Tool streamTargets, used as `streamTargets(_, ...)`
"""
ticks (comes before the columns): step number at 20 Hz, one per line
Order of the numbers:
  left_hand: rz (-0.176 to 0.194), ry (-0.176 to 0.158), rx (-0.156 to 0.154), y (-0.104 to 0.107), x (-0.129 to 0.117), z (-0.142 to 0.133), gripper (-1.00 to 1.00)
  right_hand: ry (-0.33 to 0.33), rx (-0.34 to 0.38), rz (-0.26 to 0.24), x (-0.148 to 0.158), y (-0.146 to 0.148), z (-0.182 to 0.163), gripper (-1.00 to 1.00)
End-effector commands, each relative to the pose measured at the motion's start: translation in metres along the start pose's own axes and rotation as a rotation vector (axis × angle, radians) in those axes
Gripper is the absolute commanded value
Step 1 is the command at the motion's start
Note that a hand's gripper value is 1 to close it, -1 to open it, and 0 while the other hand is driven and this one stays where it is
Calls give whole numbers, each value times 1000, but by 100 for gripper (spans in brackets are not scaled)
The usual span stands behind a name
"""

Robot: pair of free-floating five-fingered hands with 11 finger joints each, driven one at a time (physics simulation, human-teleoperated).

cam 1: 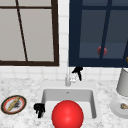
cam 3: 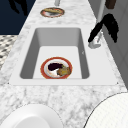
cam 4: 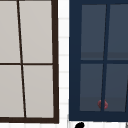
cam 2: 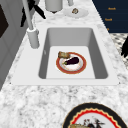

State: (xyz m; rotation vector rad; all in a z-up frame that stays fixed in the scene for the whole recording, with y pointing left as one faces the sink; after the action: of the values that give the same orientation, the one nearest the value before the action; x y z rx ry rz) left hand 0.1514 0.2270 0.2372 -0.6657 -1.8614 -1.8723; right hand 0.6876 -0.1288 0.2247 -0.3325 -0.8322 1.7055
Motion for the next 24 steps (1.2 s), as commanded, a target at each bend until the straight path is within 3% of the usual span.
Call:
streamTargets(1, 0, 0, 0, 0, 0, 0, 0, -9, 16, -13, -9, 6, -12, -100)
streamTargets(9, 0, 0, 0, 0, 0, 0, 0, 17, -5, 19, -6, 32, -51, -100)
streamTargets(13, 0, 0, 0, 0, 0, 0, 0, -14, 64, -24, -12, 28, -55, -100)
streamTargets(14, 0, 0, 0, 0, 0, 0, 0, -19, 80, -38, -14, 27, -55, 100)
streamTargets(15, 0, 0, 0, 0, 0, 0, 0, -36, 82, -14, -16, 29, -52, 100)
streamTargets(19, 0, 0, 0, 0, 0, 0, 0, -72, 77, -54, -20, 33, -54, 100)
streamTargets(24, 0, 0, 0, 0, 0, 0, 0, -70, -126, 5, -17, 54, -36, 100)
